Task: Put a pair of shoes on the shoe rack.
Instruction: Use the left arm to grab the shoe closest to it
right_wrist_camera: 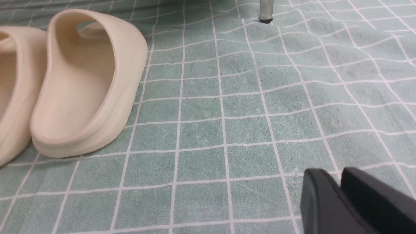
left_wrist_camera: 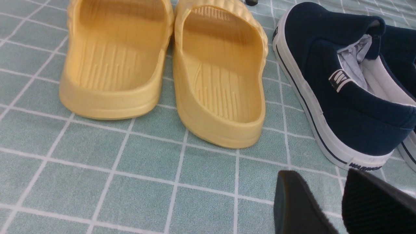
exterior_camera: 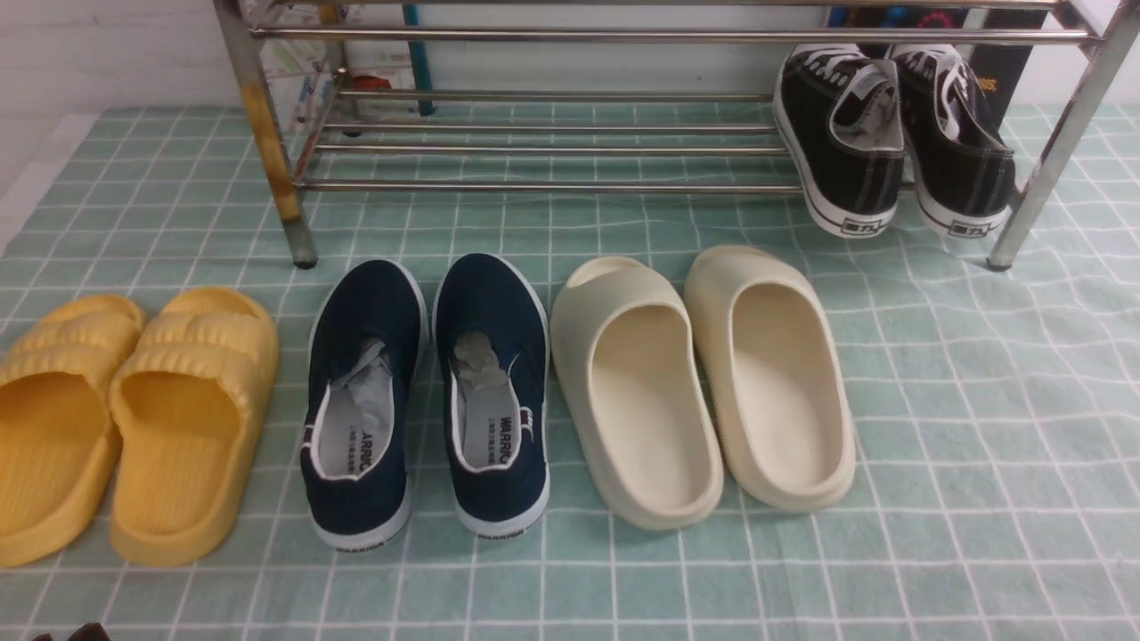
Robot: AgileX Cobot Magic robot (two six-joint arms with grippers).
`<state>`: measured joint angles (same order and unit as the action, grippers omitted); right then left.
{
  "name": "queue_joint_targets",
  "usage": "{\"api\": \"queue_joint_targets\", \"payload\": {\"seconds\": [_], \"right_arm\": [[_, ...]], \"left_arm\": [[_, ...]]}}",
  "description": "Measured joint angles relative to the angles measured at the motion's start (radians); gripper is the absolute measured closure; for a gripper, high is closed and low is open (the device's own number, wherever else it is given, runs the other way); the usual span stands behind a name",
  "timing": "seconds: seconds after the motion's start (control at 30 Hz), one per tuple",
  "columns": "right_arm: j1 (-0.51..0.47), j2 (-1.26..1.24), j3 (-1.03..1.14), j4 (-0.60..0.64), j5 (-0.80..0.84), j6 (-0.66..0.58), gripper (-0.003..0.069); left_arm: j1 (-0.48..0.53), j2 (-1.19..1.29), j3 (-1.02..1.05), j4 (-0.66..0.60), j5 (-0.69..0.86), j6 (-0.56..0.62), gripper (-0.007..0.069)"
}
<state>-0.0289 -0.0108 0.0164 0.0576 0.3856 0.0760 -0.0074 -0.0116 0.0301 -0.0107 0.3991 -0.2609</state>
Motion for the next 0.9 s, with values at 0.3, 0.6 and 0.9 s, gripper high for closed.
{"api": "queue_joint_targets", "payload": {"seconds": [0.3,0.6,0.9], "right_arm": [[0.000,0.000,0.000,0.000,0.000,0.000,0.0514],[0.000,0.000,0.000,0.001,0.000,0.000,0.0513],[0.000,0.000,0.000,0.001,0.000,0.000,0.0510]], "left_arm": [[0.000,0.000,0.000,0.011,-0.003,0.000,0.0386],[0.000,0.000,0.000,0.011,-0.004,0.000,0.0386],[0.000,0.000,0.000,0.011,-0.008,0.000,0.0386]]}}
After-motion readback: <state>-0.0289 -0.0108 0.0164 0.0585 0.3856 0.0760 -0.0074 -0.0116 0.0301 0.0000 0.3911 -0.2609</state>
